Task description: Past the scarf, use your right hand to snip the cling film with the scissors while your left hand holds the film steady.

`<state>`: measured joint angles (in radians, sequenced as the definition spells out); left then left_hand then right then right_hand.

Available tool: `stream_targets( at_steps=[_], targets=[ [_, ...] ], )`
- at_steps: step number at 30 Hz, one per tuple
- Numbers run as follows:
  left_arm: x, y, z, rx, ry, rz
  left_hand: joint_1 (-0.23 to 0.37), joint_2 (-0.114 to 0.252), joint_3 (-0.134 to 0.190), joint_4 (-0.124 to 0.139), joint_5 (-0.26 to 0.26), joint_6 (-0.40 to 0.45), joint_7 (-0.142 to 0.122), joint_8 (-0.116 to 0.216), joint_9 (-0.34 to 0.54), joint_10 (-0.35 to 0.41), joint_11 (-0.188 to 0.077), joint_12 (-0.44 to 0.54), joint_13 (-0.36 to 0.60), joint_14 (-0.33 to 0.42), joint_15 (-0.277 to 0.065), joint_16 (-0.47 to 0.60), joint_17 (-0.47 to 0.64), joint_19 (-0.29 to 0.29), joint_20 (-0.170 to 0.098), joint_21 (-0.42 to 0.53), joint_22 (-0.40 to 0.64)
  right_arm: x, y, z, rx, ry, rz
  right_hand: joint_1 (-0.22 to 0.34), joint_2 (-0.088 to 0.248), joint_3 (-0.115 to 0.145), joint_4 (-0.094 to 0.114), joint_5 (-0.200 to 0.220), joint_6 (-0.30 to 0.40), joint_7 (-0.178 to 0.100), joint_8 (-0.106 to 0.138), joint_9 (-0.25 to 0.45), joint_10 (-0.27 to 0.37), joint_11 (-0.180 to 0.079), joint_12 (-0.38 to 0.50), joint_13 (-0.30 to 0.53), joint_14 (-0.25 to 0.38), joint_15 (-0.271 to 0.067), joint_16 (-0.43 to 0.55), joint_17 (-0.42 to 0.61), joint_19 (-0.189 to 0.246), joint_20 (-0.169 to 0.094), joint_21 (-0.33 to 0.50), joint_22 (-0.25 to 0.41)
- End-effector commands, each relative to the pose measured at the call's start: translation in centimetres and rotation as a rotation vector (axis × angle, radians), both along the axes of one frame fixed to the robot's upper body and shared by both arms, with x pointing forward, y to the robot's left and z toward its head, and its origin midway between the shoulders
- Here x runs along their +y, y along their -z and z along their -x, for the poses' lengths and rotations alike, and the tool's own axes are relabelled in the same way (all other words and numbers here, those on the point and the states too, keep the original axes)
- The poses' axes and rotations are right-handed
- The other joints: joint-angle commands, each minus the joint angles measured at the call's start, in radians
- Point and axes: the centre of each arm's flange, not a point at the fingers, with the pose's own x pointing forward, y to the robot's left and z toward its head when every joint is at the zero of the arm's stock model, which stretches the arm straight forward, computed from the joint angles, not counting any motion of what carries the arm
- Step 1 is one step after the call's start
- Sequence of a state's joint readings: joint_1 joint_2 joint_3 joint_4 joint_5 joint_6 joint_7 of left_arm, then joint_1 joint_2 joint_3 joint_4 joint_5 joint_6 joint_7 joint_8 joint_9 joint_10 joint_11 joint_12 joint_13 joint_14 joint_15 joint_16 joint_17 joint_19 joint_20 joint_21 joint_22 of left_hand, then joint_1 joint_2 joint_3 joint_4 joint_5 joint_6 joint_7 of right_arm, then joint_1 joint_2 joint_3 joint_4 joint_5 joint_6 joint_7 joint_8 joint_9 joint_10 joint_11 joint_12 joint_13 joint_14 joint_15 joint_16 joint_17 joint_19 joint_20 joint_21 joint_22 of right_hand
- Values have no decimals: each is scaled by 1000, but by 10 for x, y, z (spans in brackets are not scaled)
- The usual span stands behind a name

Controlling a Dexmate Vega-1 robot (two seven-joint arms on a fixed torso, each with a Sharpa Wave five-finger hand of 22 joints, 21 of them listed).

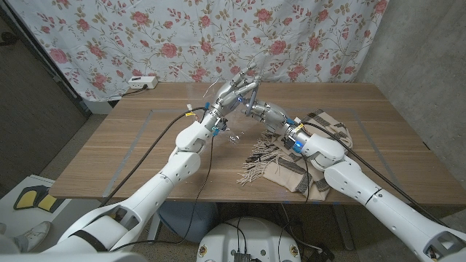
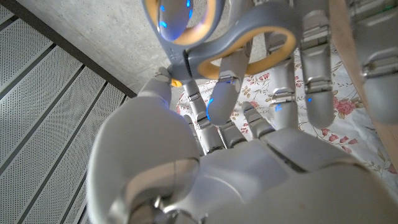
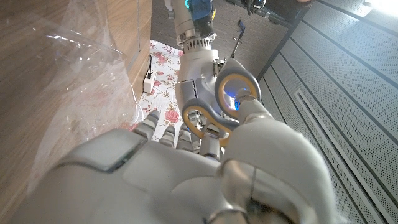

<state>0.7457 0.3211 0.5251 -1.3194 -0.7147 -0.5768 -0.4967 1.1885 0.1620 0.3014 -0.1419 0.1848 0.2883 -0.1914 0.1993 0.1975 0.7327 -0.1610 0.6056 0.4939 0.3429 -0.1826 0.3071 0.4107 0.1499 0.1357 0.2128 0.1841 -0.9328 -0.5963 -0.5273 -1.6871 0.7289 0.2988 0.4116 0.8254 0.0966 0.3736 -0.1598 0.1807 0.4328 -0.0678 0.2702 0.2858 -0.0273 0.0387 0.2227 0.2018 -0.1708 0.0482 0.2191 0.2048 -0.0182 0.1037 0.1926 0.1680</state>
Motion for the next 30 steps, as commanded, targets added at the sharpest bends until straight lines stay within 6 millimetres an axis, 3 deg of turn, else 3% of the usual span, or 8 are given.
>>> stream_targets(
  at_steps=[1, 30],
  targets=[
    [-4, 1, 1, 11, 20, 28, 8, 1, -2, -1, 7, 10, -1, 4, 4, 71, -65, 7, 4, -5, -23, 7, 3, 0, -4, 1, 3, 4, 5, 1, 9, 5, 13, 18, 4, 6, -4, 2, 13, -1, 5, 5, 6, 0, 10, 2, -71, -6, 5, -1, 7, 0, 4, 1],
    [-20, 10, 5, 27, 49, 12, 11, 3, -4, 1, 9, 29, -12, 6, 4, 72, -65, 6, 0, 3, -27, 10, 9, 1, -6, 2, 3, 2, 4, 9, 18, -12, -9, 13, -15, -13, 4, -6, 36, 5, 10, 12, 22, 4, 8, 2, -54, 11, 8, -2, 18, 7, 2, 1]
  ],
)
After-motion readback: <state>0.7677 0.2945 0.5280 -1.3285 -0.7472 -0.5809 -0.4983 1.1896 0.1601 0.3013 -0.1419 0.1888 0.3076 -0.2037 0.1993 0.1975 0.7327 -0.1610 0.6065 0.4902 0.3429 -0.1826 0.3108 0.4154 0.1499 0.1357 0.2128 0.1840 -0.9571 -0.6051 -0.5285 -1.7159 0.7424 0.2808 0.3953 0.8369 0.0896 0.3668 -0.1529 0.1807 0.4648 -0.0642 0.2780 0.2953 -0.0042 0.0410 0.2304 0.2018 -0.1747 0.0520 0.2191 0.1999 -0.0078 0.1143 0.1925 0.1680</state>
